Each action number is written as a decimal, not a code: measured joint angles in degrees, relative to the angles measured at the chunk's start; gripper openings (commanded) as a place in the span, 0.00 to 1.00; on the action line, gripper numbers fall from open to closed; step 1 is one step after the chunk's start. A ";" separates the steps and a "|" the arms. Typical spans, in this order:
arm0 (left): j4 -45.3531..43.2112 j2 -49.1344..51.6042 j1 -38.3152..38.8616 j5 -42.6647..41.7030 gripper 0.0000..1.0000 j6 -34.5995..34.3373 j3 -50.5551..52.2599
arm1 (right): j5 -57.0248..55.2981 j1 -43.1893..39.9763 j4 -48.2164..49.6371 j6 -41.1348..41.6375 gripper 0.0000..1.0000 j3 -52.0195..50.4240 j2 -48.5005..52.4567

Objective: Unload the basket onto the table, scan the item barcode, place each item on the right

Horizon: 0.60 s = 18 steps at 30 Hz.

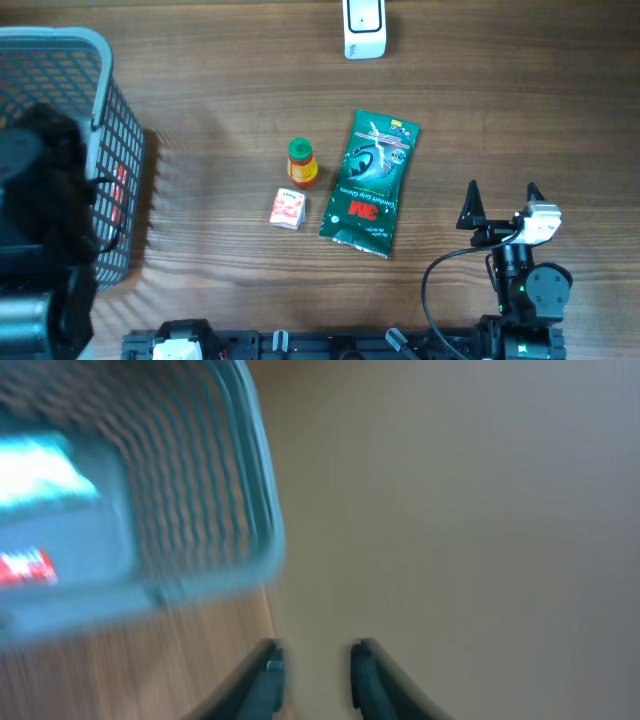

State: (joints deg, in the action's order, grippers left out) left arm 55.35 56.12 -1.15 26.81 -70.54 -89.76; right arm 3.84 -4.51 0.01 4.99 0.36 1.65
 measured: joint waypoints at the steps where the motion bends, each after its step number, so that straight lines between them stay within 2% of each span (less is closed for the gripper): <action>1: 0.72 0.02 -3.61 0.61 0.88 1.77 -0.63 | 0.00 0.00 0.00 0.00 1.00 0.00 0.00; 2: 2.82 0.20 -7.30 0.44 0.99 2.36 -0.92 | 0.02 0.00 0.00 0.00 1.00 0.00 0.00; 6: 8.59 4.50 -20.52 0.79 1.00 3.91 -0.96 | 0.02 0.00 0.00 0.00 1.00 0.00 0.00; 9: 10.73 13.03 -28.59 0.44 1.00 4.96 -0.96 | 0.00 0.00 0.02 0.00 1.00 0.00 0.00; 15: 10.99 31.12 -37.09 -0.50 1.00 6.67 -0.81 | 0.02 0.00 0.00 0.00 1.00 0.00 0.00; 18: 9.25 38.01 -39.23 -0.74 1.00 10.10 -0.81 | 0.00 0.00 0.00 0.00 1.00 0.00 0.00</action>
State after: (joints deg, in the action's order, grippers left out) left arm 64.60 94.13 -40.38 26.06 -60.45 -90.56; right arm 3.84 -4.51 0.01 4.99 0.36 1.65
